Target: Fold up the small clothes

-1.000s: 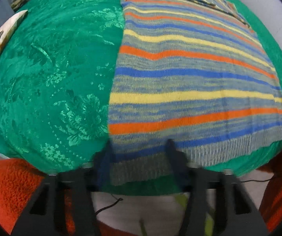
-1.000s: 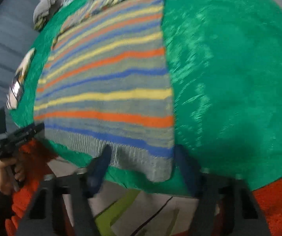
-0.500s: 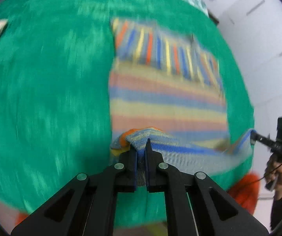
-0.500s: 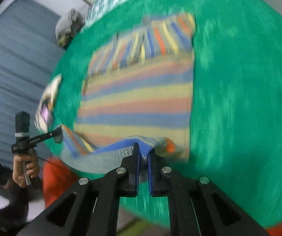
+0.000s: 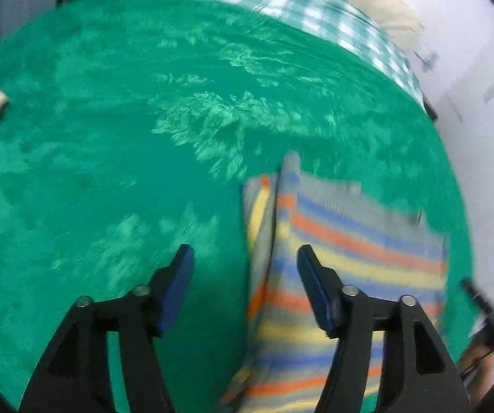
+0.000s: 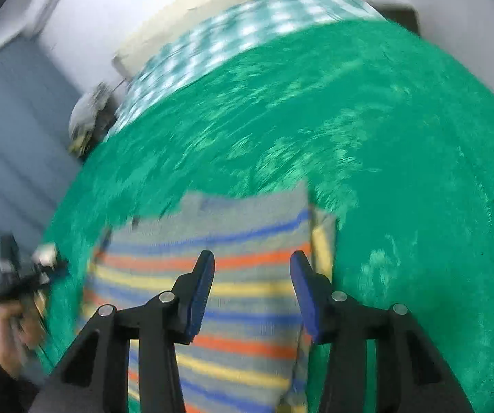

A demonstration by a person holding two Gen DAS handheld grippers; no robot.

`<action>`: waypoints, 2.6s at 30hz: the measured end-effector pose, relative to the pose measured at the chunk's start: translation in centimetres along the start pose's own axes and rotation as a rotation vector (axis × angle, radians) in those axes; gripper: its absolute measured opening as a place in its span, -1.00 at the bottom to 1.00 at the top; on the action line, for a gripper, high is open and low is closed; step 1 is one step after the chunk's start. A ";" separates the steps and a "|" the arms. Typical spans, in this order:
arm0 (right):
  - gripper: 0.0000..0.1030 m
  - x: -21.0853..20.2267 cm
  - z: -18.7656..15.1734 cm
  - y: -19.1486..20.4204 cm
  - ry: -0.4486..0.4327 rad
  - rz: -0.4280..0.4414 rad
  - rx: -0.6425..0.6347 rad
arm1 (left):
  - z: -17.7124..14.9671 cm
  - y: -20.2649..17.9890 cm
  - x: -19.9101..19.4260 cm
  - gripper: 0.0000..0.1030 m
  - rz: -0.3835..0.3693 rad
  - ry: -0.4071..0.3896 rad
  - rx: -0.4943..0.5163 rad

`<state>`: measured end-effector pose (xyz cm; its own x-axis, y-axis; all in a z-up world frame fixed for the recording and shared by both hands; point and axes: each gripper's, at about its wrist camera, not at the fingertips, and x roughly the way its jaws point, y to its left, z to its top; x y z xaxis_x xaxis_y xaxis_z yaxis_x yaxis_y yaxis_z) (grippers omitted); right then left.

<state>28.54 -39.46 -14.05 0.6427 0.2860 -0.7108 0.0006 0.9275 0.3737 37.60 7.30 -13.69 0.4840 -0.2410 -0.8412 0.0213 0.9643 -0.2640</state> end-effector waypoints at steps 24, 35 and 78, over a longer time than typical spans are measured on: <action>0.56 -11.1 -23.8 4.7 0.032 -0.203 -0.160 | -23.7 -3.9 -4.4 0.86 0.180 -0.033 0.238; 1.00 -7.7 -26.5 4.7 0.065 -0.284 -0.189 | -25.5 -3.6 -3.3 0.99 0.190 -0.093 0.313; 1.00 -7.7 -27.3 4.9 0.040 -0.303 -0.197 | -26.8 -4.3 -3.6 0.99 0.206 -0.104 0.325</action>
<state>2.73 -30.57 -23.02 0.6052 -0.0034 -0.7960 0.0361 0.9991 0.0232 12.34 1.06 -22.17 0.5929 -0.0428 -0.8042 0.1824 0.9798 0.0824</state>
